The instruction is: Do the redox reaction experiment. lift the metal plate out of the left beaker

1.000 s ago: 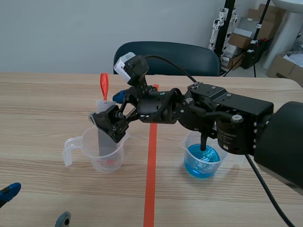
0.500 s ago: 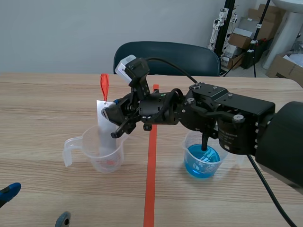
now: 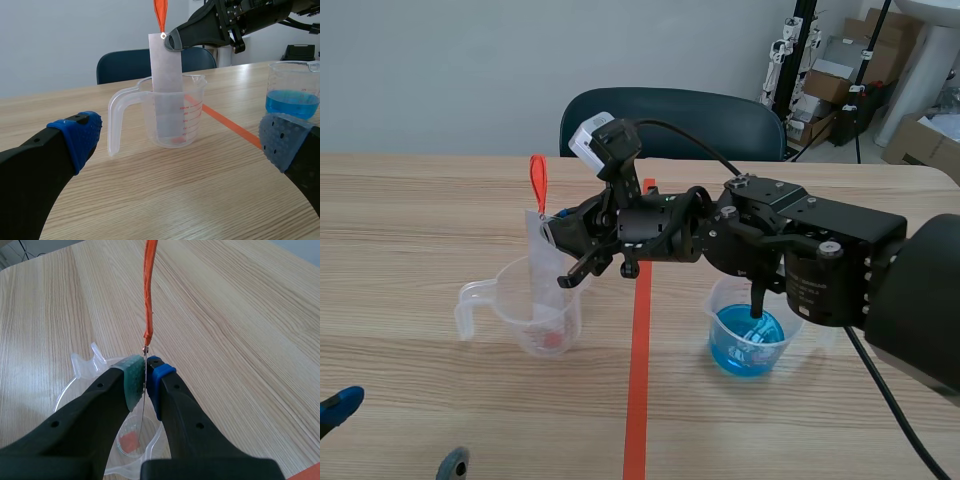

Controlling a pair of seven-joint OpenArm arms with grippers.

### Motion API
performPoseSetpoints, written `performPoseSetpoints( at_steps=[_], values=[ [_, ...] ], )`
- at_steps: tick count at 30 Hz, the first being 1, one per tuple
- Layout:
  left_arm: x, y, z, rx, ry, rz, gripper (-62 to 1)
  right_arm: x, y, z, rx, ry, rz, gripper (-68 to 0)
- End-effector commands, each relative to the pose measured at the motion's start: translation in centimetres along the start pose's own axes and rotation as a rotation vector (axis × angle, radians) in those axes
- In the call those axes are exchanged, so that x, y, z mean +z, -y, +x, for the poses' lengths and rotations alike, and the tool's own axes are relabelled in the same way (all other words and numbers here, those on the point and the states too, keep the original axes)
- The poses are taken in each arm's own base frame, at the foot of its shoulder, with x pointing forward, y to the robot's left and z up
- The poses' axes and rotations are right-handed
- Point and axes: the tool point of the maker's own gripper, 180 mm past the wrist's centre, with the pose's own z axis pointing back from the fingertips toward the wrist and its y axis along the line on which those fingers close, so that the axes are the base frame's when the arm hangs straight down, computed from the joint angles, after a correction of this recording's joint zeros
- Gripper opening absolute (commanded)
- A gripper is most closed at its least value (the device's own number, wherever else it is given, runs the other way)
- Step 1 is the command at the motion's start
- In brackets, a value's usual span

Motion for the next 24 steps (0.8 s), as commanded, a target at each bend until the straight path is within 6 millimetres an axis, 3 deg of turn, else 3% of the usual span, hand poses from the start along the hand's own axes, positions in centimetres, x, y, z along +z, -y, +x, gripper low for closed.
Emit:
performPoseSetpoints(
  at_steps=[1, 24],
  values=[
    [0.1, -0.3, 1.0, -0.009, 0.045, -0.003, 1.4, -0.2, 0.3, 1.5, 0.028, 0.024, 0.006, -67.1],
    [0.1, -0.3, 1.0, -0.009, 0.045, -0.003, 1.4, -0.1, -2.7, 1.6, 0.015, 0.026, 0.165, -67.1]
  ],
)
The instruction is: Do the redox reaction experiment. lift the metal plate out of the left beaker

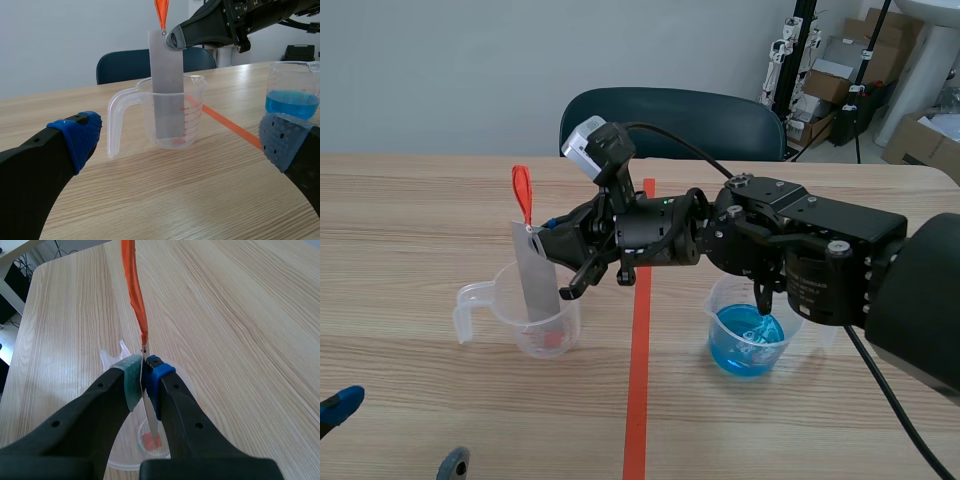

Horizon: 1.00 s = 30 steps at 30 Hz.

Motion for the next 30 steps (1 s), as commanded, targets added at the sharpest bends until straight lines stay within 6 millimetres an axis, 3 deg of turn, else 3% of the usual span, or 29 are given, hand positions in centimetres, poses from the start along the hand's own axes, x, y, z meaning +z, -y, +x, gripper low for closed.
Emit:
performPoseSetpoints(
  at_steps=[1, 23, 30],
  values=[
    [0.1, -0.3, 1.0, -0.009, 0.045, -0.003, 1.4, -0.3, -0.2, 1.5, 0.025, 0.023, 0.026, -67.1],
    [0.1, -0.3, 1.0, -0.009, 0.045, -0.003, 1.4, -0.2, -0.8, -0.1, 0.113, -0.064, 0.065, -67.1],
    [0.1, -0.3, 1.0, -0.009, 0.045, -0.003, 1.4, -0.4, -1.4, 0.8, 0.146, -0.055, 0.082, -67.1]
  ],
)
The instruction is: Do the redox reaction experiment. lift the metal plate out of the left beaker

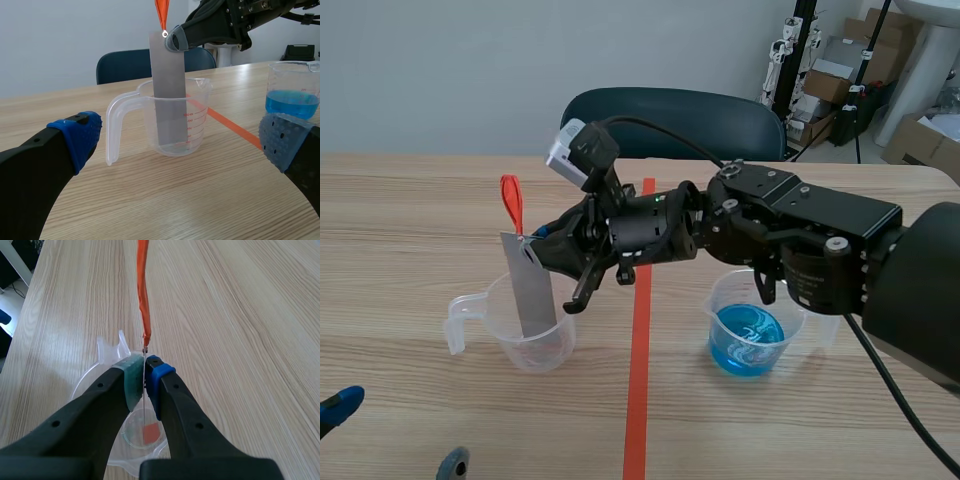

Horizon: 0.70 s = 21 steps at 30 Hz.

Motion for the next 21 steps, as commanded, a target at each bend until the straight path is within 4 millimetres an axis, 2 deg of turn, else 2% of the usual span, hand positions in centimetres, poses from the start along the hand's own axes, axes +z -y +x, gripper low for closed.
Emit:
performPoseSetpoints(
  at_steps=[1, 11, 21],
  values=[
    [0.1, -0.3, 1.0, -0.009, 0.045, -0.003, 1.4, -0.1, -0.3, 1.2, 0.029, 0.014, 0.021, -67.1],
    [0.1, -0.3, 1.0, -0.009, 0.045, -0.003, 1.4, -0.2, -0.8, 2.4, 0.063, 0.027, 0.037, -67.1],
    [0.1, -0.3, 1.0, -0.009, 0.045, -0.003, 1.4, 0.9, -1.4, 4.2, 0.129, 0.044, 0.053, -67.1]
  ],
)
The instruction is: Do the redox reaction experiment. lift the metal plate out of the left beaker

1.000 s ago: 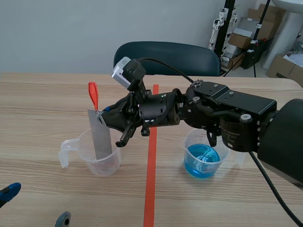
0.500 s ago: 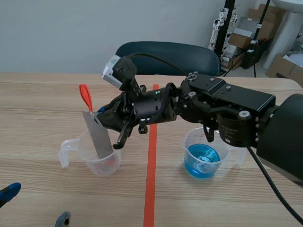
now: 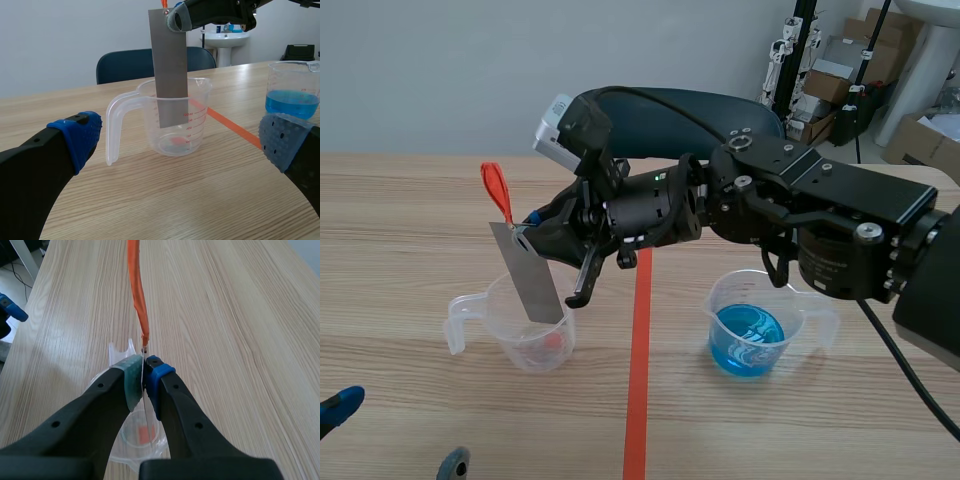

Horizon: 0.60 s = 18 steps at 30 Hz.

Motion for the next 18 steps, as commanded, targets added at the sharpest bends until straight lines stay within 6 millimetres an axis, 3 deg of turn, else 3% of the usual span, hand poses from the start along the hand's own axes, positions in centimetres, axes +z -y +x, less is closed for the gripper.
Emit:
performPoseSetpoints(
  at_steps=[1, 9, 18],
  values=[
    [0.1, -0.3, 1.0, -0.009, 0.045, -0.002, 1.4, 0.3, -0.1, 2.3, 0.021, 0.062, 0.017, -67.1],
    [0.1, -0.3, 1.0, -0.009, 0.045, -0.002, 1.4, 1.8, -0.5, 5.1, 0.043, 0.112, 0.025, -67.1],
    [0.1, -0.3, 1.0, -0.009, 0.045, -0.002, 1.4, 3.8, 0.5, 8.3, 0.077, 0.158, -0.022, -67.1]
  ],
)
